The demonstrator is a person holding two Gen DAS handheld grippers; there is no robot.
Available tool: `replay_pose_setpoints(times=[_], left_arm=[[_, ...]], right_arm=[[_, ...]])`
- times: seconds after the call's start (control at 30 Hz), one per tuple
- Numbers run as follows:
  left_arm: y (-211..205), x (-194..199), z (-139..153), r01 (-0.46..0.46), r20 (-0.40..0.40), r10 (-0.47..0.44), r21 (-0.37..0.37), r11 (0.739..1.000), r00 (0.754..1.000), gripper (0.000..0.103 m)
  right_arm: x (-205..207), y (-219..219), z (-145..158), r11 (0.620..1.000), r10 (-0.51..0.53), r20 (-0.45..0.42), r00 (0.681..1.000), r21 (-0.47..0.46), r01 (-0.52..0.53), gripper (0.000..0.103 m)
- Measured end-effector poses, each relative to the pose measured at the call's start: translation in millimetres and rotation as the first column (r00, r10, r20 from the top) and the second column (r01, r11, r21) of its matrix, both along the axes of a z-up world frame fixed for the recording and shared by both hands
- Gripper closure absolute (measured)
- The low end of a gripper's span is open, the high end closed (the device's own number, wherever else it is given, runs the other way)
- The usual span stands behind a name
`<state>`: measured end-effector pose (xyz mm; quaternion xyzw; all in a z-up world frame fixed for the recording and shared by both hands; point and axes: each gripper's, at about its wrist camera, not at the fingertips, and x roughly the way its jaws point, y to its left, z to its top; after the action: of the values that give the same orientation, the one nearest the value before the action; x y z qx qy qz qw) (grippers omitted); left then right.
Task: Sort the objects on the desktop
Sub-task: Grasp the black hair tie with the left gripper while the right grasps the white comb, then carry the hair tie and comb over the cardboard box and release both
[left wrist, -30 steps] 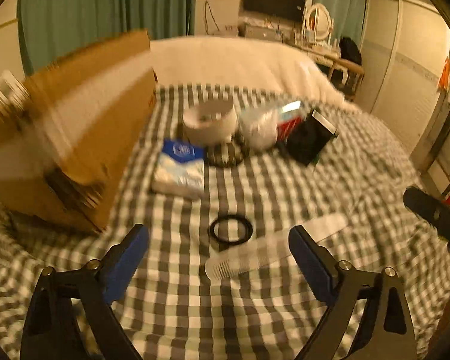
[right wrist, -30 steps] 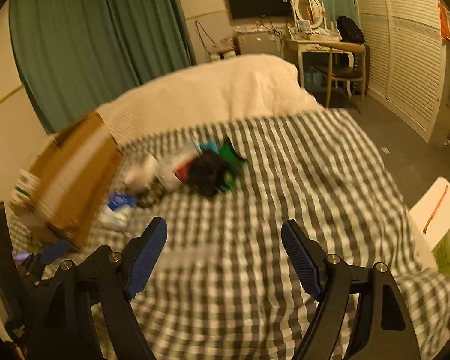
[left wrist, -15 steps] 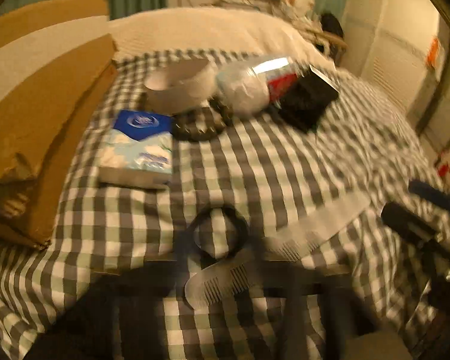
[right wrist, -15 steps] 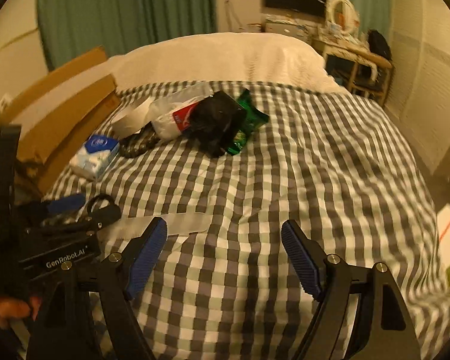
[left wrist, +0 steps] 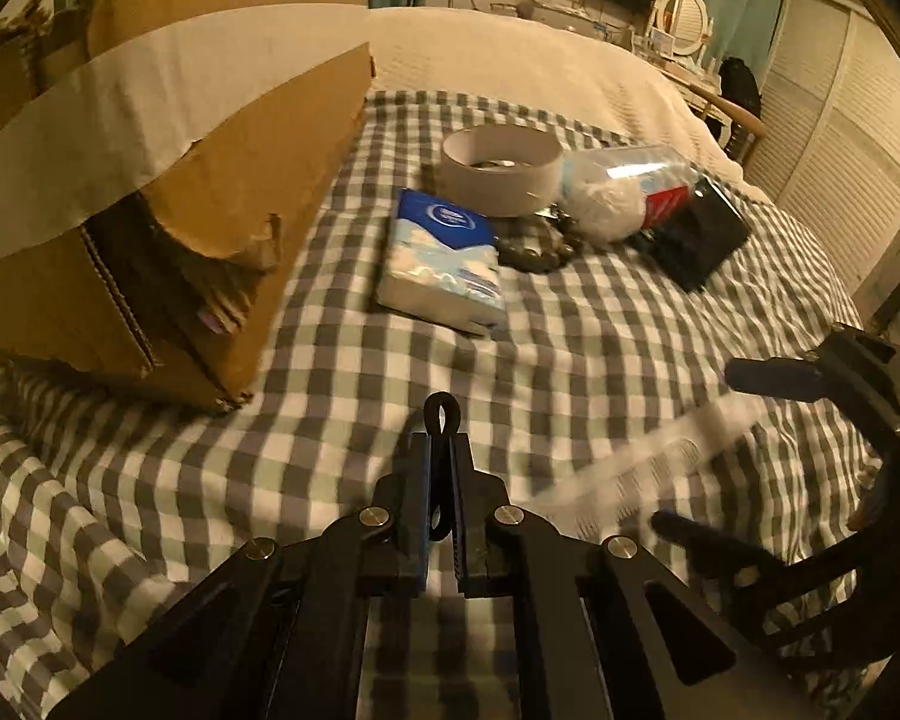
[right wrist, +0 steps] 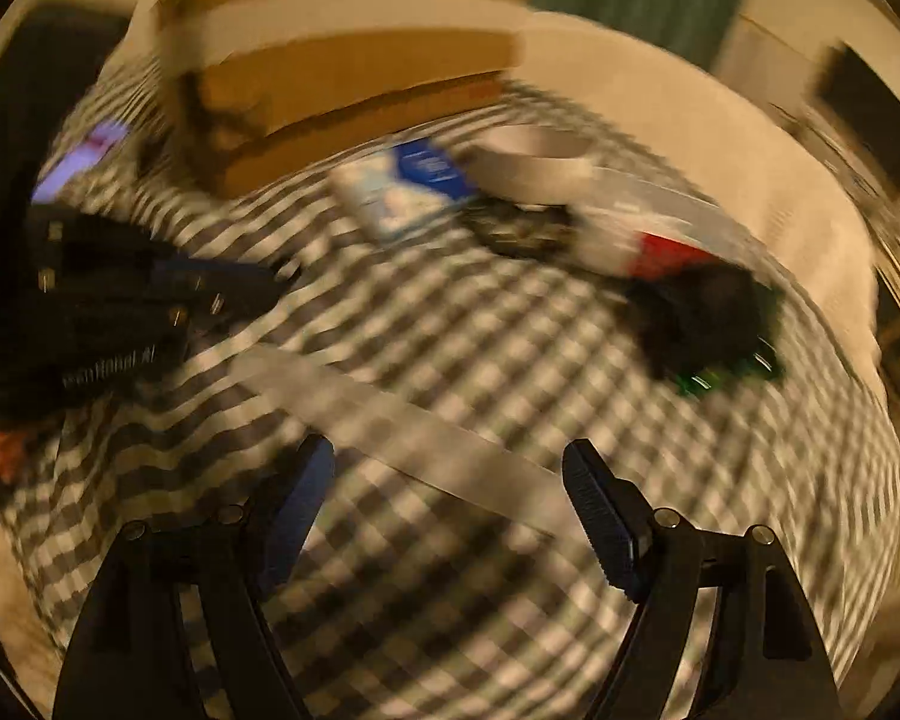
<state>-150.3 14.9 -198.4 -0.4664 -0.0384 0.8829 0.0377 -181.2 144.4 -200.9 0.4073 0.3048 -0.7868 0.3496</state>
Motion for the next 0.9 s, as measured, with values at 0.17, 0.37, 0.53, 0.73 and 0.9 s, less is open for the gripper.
replay_pose_setpoints(times=[0.17, 0.37, 0.53, 0.73, 0.9], left_arm=[[-10, -9, -5, -0.033, 0.01, 0.033, 0.044, 0.998, 0.999, 0.098], [-10, -16, -7, -0.039, 0.009, 0.038, 0.073, 0.997, 0.999, 0.098], [-5, -18, -8, -0.012, 0.002, 0.012, 0.078, 0.997, 1.0, 0.098], [-6, -18, -4, -0.009, -0.014, 0.011, 0.098, 0.995, 1.0, 0.098], [4, -13, 15, 0.028, -0.061, -0.021, 0.113, 0.993, 0.998, 0.098]], right_arm=[[-16, -18, -12, 0.999, -0.018, -0.047, 0.999, 0.027, 0.02, 0.026], [-52, 8, -20, 0.945, -0.271, 0.116, 0.956, -0.155, 0.287, 0.03], [-33, 7, -12, 0.956, -0.254, 0.081, 0.964, -0.133, 0.263, 0.062], [-12, 20, 2, 0.926, -0.327, 0.12, 0.938, -0.159, 0.343, 0.078], [4, 42, 27, 0.866, -0.418, 0.166, 0.893, -0.225, 0.447, 0.078]])
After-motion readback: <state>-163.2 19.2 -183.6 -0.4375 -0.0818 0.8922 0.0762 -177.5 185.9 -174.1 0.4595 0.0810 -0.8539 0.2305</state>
